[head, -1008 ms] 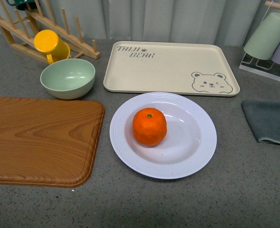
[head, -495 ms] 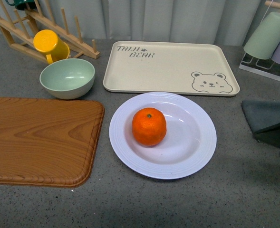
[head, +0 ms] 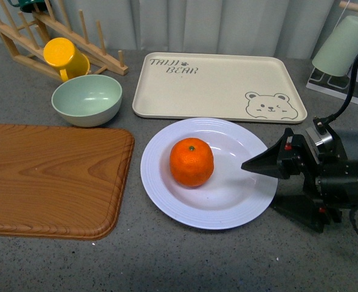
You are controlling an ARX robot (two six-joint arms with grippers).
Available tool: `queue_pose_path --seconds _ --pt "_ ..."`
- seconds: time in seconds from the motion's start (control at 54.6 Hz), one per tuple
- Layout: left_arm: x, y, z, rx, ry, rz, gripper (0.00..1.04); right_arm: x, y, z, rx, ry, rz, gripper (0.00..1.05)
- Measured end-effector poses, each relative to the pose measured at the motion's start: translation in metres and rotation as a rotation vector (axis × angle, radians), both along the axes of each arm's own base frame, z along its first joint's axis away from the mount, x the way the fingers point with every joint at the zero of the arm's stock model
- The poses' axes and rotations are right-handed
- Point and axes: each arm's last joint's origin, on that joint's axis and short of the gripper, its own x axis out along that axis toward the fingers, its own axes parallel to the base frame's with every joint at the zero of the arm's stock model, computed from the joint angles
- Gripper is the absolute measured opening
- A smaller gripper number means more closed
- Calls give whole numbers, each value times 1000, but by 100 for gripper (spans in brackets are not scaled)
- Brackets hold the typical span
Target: Place orange and plate with both arms
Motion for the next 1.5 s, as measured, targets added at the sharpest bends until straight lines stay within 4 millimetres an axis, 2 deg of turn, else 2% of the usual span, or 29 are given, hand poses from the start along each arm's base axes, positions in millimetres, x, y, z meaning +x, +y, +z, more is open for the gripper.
queue_pose_path --seconds 0.311,0.623,0.659,0.733,0.788,0.806,0.879,0.971,1.172,1.337,1.502 --pt "0 0 0 0 0 0 98 26 0 -8 86 34 -131 96" --pt "0 0 0 0 0 0 98 35 11 -11 78 71 -130 95" --pt "0 0 0 0 0 0 98 35 12 -11 71 81 -124 93" --pt "0 0 0 0 0 0 98 36 13 -13 34 103 -109 80" --pt "0 0 0 0 0 0 98 36 13 -14 6 110 -98 66" --pt "0 0 0 0 0 0 98 36 13 -14 4 110 -98 65" --pt "0 0 0 0 0 0 98 35 13 -15 -15 111 -93 48" --pt "0 0 0 0 0 0 98 33 12 -17 -31 119 -91 33" --pt "0 0 0 0 0 0 98 31 13 -18 -25 105 -53 4" --pt "0 0 0 0 0 0 98 27 12 -18 -19 59 -46 4" --pt "0 0 0 0 0 0 98 14 9 -14 51 -17 -60 4"
